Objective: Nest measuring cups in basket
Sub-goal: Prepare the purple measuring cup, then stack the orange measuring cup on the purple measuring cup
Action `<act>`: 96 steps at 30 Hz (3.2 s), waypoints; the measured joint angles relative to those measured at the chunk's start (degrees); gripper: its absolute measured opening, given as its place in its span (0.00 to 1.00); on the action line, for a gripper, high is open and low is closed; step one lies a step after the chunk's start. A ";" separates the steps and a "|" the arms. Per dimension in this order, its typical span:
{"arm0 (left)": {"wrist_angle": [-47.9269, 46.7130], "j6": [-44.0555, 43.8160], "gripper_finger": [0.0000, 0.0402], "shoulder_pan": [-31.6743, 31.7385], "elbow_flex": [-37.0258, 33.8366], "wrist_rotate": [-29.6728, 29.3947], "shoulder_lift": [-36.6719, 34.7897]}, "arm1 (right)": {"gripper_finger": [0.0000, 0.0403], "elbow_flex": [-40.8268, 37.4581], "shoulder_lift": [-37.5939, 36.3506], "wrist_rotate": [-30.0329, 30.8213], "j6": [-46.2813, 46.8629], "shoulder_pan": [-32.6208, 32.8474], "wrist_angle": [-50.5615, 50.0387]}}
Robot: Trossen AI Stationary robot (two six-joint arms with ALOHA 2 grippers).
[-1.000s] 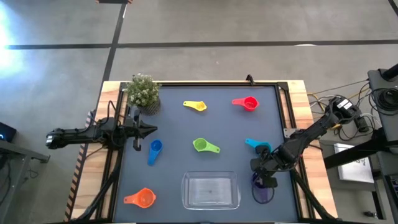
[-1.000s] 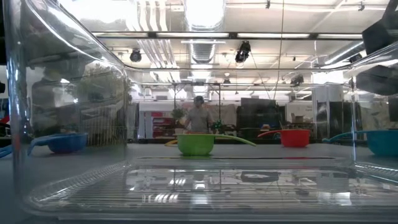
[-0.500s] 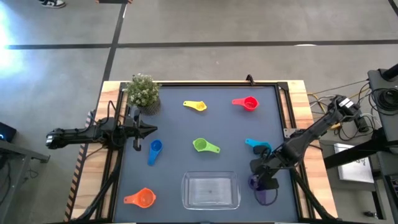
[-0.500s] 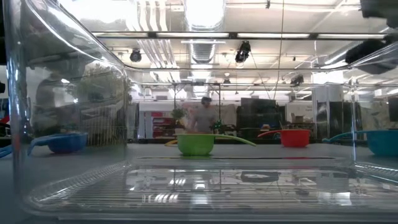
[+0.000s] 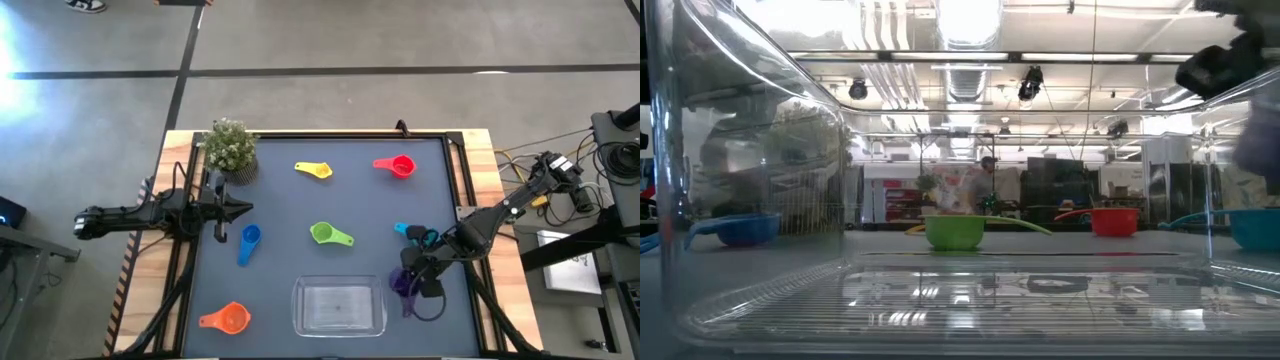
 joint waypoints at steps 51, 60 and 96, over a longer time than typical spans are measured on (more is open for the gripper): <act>0.01 0.02 0.00 -0.01 0.00 0.01 0.00 | 0.14 10.99 24.60 -26.11 -35.62 -62.14 1.82; 0.01 0.02 0.00 0.00 0.00 0.02 0.00 | 0.35 11.02 17.78 -25.48 -33.42 -62.14 0.72; 0.01 14.22 0.00 0.00 0.00 -2.12 0.00 | 0.32 -10.57 -20.79 -10.95 -19.16 -20.60 30.43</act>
